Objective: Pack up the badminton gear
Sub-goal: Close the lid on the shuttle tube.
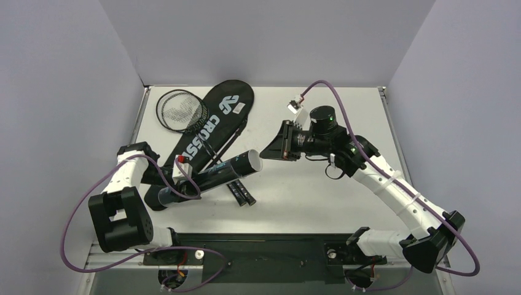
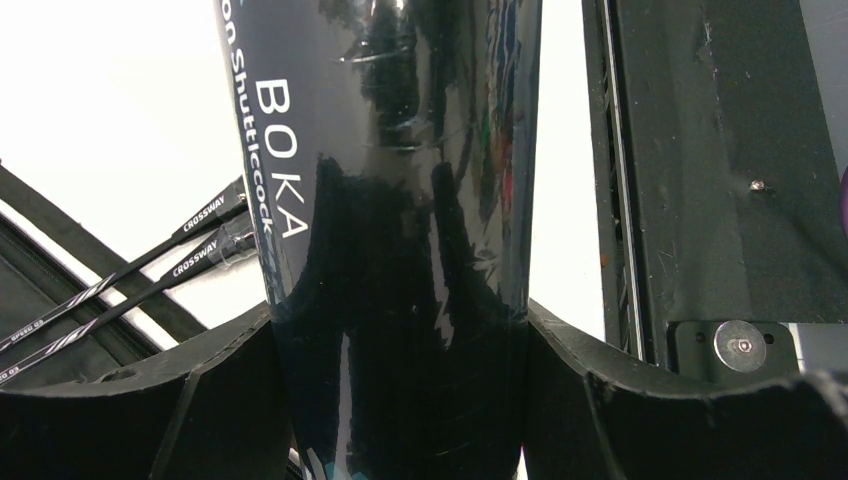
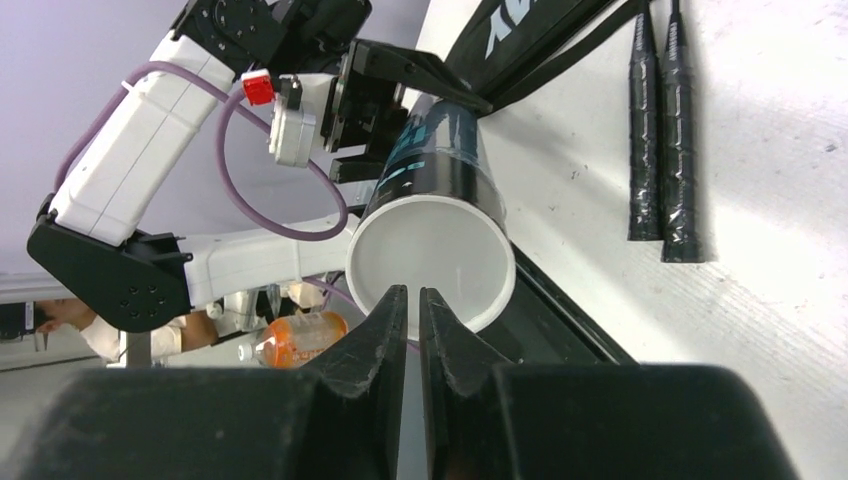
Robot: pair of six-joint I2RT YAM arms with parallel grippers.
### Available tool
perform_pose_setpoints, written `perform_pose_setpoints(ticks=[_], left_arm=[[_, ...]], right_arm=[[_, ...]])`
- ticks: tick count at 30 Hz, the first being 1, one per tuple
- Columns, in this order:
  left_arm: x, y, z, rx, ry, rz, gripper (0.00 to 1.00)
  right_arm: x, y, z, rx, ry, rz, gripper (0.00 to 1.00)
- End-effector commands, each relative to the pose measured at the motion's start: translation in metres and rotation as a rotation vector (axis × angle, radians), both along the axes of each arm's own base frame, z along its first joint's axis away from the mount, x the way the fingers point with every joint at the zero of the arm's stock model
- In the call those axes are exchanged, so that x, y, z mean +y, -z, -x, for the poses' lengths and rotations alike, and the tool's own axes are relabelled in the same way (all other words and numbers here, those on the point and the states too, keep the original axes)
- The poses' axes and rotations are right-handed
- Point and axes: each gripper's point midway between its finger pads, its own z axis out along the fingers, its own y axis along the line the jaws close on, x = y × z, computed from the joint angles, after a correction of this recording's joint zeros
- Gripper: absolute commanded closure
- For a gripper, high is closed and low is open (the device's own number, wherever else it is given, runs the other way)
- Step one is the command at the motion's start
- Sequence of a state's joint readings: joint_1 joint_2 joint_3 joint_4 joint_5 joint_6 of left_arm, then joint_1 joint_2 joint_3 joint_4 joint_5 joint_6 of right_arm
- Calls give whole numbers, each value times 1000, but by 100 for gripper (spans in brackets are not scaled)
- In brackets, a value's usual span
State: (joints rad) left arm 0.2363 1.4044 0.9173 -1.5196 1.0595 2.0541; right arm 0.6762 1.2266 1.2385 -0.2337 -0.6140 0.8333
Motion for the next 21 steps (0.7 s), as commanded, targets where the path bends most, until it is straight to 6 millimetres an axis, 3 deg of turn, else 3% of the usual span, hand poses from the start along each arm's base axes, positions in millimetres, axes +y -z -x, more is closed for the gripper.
perform_pose_setpoints(ticks=[1,13,15,17,18,21], left_arm=[[-10,-19,4,20,-15,69,89],[-15,-27,5,-11,-9,75,89],[-15,-31,1,-5,-21,86,89],[-12,-34,-9,37,-73,106,89],[-11,-38,-12,70,-109,124,89],[16,-44,-36,115,-253,152,89]], right_arm=[[15,2,7,-13,-46,-5,95],[36,24,10,18,-76,30,97],[32,21,7,7,-63,35,93],[20,12,-1,-10,-23,35,84],[10,8,-11,-15,17,34,75],[-20,-5,-25,-59,105,43,60]])
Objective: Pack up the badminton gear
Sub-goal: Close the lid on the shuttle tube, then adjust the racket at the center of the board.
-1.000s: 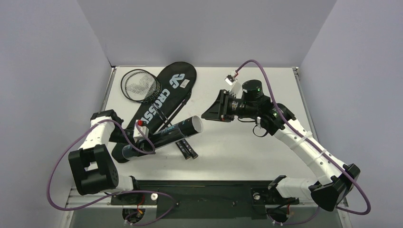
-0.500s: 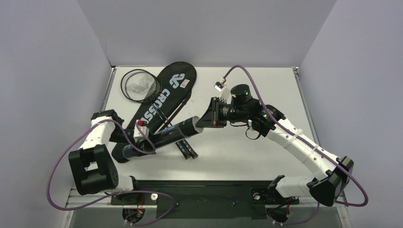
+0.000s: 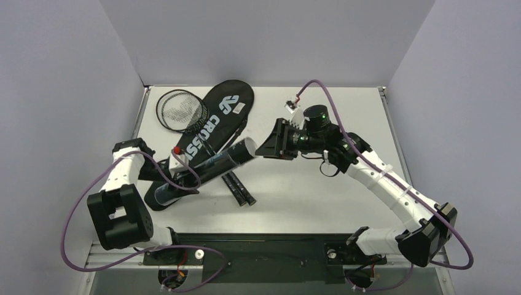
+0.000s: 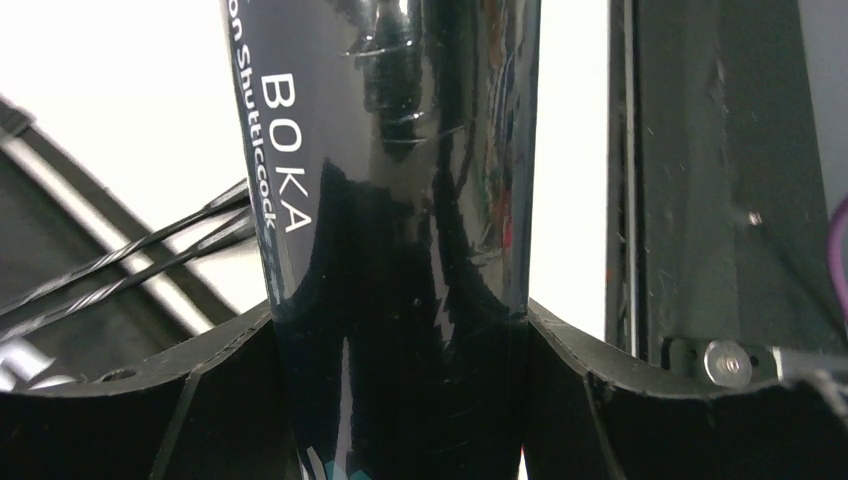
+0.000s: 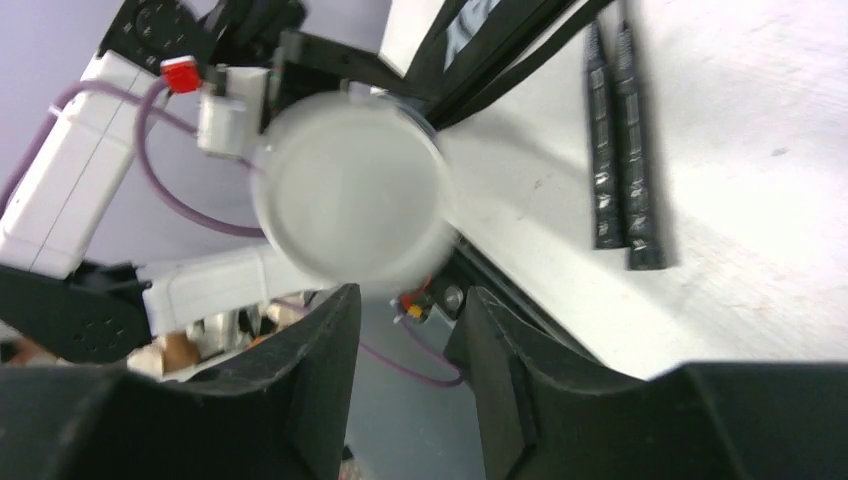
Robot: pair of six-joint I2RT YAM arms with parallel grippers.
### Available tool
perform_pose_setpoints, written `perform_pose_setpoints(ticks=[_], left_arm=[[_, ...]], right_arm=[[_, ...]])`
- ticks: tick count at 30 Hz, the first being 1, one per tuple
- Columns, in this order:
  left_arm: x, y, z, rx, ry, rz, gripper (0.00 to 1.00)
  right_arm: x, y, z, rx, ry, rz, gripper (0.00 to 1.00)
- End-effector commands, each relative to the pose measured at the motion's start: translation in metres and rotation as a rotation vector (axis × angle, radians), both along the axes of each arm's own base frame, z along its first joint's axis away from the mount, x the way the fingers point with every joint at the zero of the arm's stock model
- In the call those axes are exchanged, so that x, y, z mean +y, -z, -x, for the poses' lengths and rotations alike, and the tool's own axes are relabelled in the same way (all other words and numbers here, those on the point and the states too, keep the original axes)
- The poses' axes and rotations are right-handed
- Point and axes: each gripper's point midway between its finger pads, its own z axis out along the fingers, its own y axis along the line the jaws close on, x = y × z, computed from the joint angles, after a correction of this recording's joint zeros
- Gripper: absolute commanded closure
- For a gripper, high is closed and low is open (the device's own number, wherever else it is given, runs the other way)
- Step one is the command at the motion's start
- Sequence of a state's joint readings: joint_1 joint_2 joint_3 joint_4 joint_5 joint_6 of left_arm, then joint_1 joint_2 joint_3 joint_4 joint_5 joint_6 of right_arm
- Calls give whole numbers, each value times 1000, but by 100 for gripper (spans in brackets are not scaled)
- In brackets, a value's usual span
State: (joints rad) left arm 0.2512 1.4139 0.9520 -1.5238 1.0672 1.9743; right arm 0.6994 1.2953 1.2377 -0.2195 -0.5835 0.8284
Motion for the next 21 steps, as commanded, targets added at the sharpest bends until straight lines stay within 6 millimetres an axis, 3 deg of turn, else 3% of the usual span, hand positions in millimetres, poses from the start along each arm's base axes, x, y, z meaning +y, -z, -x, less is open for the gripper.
perform_pose_setpoints(ticks=[1,5,9,12,13,14,15,18,19,20,21], left_arm=[[20,-39,-33,84,-243,148,89],[70,-40,-54,122,-432,143,90],[120,-28,-64,260,-657,137,91],[159,1,-72,411,-867,17,91],[179,16,-86,369,-948,-45,91],[194,25,-83,462,-1101,-113,91],[205,33,-90,430,-1163,-157,91],[225,47,-85,519,-1322,-230,94],[231,48,-89,513,-1354,-238,94],[237,50,-88,529,-1398,-249,95],[241,51,-91,512,-1418,-253,96]], right_arm=[[-46,-24,-22,-90,148,42,58],[-70,3,-27,-105,182,202,48],[-71,46,-33,-106,156,358,39],[-61,67,-33,-134,102,480,33],[-59,78,-38,-145,91,535,32],[-54,78,-39,-167,81,565,31],[-50,88,-42,-169,58,603,31],[-35,95,-50,-201,25,653,30],[-31,105,-54,-202,3,685,30],[-25,102,-59,-229,2,691,30],[-22,114,-64,-236,-24,730,30]])
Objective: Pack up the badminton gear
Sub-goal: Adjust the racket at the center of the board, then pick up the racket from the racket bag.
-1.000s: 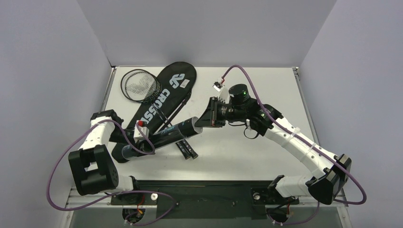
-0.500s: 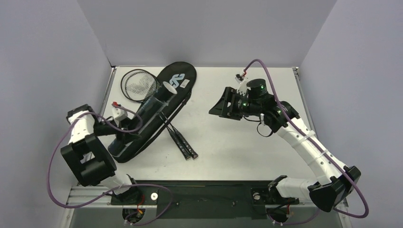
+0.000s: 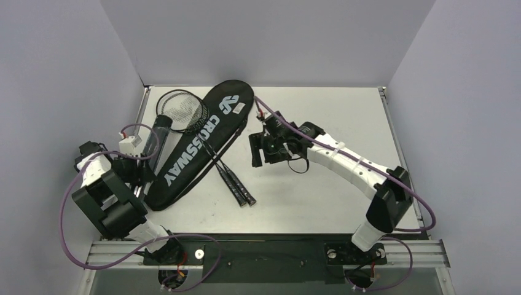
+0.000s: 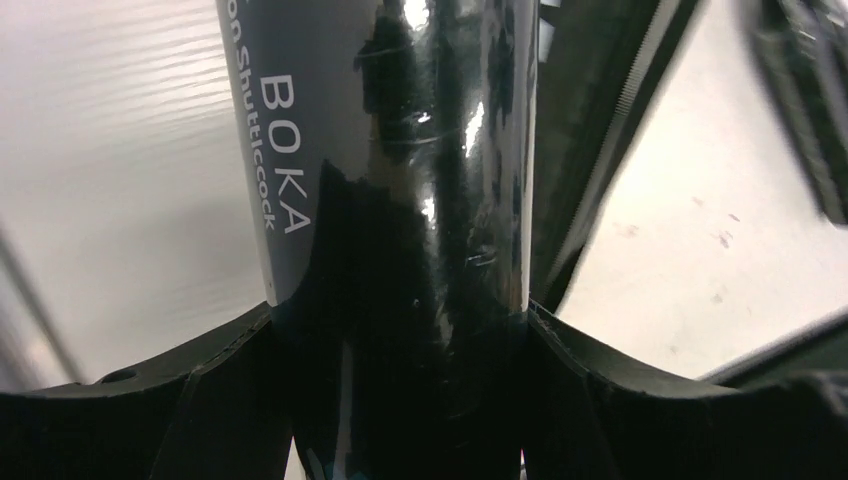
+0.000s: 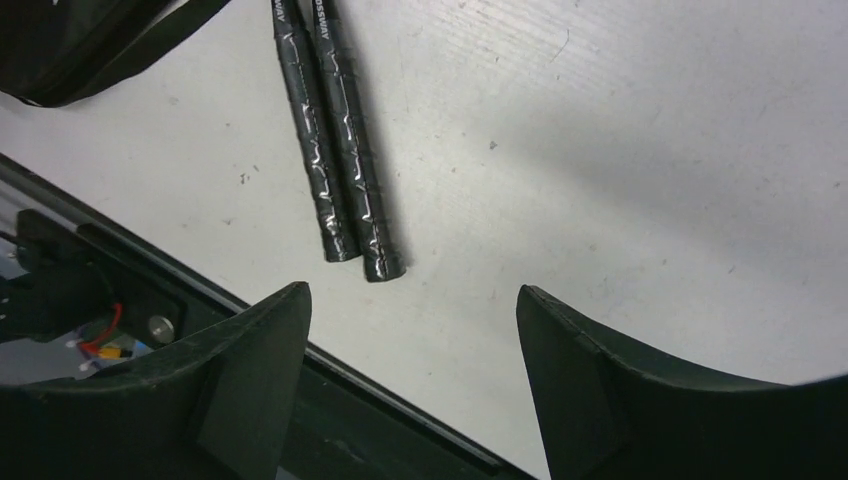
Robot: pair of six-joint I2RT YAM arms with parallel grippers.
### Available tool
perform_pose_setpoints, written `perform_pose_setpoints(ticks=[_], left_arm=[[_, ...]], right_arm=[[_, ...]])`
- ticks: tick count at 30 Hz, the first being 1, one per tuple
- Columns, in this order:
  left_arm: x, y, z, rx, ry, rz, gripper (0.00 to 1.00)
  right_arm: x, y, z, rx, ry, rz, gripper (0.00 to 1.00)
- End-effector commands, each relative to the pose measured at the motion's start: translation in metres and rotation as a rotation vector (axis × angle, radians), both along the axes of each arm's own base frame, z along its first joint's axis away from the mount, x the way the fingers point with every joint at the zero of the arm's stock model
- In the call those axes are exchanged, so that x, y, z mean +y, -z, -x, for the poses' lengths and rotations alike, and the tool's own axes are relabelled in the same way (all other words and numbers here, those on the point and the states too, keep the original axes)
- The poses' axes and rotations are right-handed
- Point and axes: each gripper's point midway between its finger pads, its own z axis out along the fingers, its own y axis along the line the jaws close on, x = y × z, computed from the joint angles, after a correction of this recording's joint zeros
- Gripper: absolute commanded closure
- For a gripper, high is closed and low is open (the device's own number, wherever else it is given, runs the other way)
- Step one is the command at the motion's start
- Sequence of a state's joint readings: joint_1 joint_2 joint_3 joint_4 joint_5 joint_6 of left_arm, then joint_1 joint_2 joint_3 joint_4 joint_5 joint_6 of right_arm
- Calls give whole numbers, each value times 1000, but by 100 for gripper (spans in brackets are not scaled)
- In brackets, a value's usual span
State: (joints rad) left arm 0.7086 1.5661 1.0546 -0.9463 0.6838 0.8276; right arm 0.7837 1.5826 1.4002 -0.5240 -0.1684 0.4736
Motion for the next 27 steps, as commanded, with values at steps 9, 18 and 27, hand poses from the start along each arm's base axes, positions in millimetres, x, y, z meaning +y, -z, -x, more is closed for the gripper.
perform_pose_setpoints(ticks=[9,18,27], left_arm=[[61,-1,-35,-8,-403,-322,93],[53,30,-31,75,-315,-399,93],[55,40,-37,71,-223,-492,91]], right_arm=[[93,31,-76,-245,-196,208,28],[160,95,-90,-231,-308,259,24],[178,134,-88,-213,-303,226,24]])
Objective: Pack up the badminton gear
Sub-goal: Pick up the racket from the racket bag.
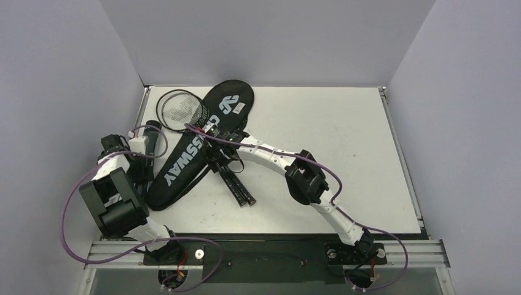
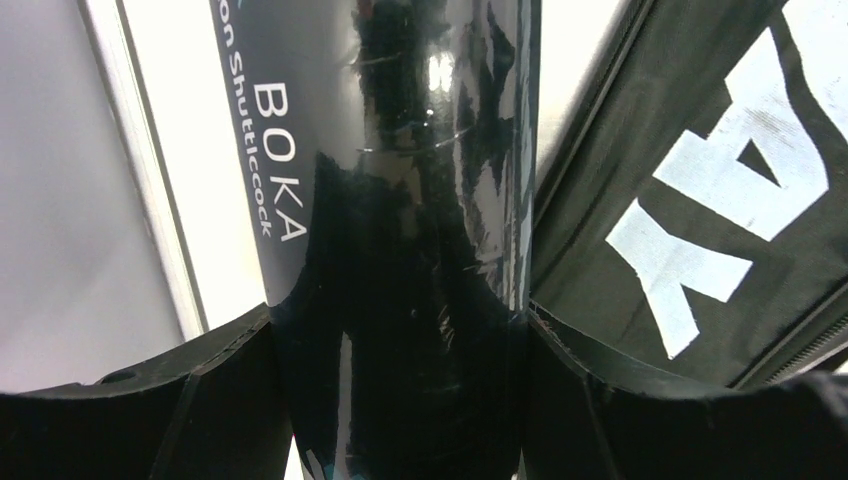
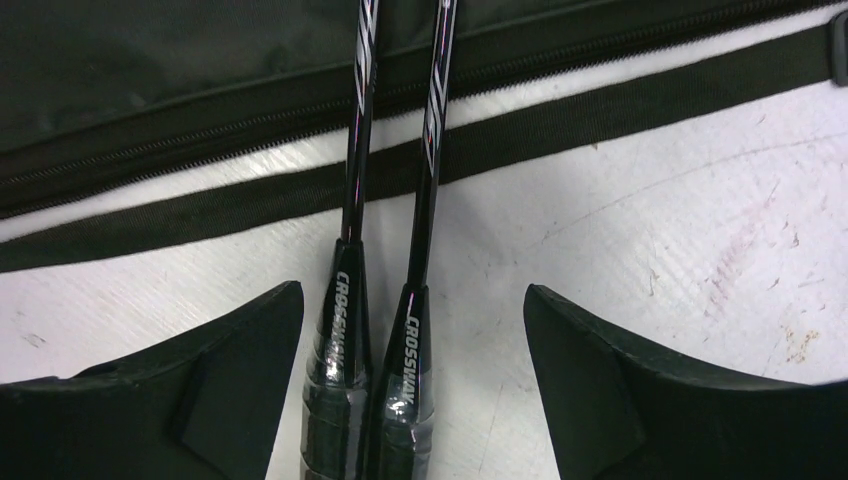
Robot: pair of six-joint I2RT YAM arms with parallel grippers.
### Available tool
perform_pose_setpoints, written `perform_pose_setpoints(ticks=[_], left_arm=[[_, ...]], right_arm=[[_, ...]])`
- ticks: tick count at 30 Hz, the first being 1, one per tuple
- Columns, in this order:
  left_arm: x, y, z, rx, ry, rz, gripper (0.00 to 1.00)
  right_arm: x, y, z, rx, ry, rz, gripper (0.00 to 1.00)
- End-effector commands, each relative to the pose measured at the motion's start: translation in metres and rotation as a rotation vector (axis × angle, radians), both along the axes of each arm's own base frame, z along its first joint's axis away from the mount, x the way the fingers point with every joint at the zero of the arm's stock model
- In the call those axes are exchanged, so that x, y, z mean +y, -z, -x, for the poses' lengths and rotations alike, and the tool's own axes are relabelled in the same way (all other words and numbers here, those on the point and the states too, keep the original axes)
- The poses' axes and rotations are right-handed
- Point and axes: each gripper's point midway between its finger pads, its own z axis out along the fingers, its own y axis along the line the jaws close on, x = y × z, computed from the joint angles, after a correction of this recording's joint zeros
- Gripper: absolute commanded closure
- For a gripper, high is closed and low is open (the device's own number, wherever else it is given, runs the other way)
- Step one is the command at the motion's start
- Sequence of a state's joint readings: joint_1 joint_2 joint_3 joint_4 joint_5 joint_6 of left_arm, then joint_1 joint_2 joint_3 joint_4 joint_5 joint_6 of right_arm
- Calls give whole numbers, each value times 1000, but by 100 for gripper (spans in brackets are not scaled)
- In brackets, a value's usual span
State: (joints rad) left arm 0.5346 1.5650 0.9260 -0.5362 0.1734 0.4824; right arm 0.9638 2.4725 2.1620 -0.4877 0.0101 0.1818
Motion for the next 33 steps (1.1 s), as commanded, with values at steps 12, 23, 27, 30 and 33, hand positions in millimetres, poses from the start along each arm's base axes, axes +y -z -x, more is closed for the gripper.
perform_pose_setpoints(ticks=[12,23,27,30,33], left_arm=[[-3,7,-10,6,146,-139,71],[-8,6,-12,-1,168,-168,49],[-11,2,-13,-4,171,-160,29],[-13,-10,-17,-28,172,-151,17],[-17,-24,-18,-48,178,-140,15]], right_arm=[[-8,35,-10,37,120,6,45],[-127,50,-1,107,384,120,97],[-177,50,13,96,475,146,99],[-208,51,24,75,539,173,100],[-241,51,41,68,620,198,100]])
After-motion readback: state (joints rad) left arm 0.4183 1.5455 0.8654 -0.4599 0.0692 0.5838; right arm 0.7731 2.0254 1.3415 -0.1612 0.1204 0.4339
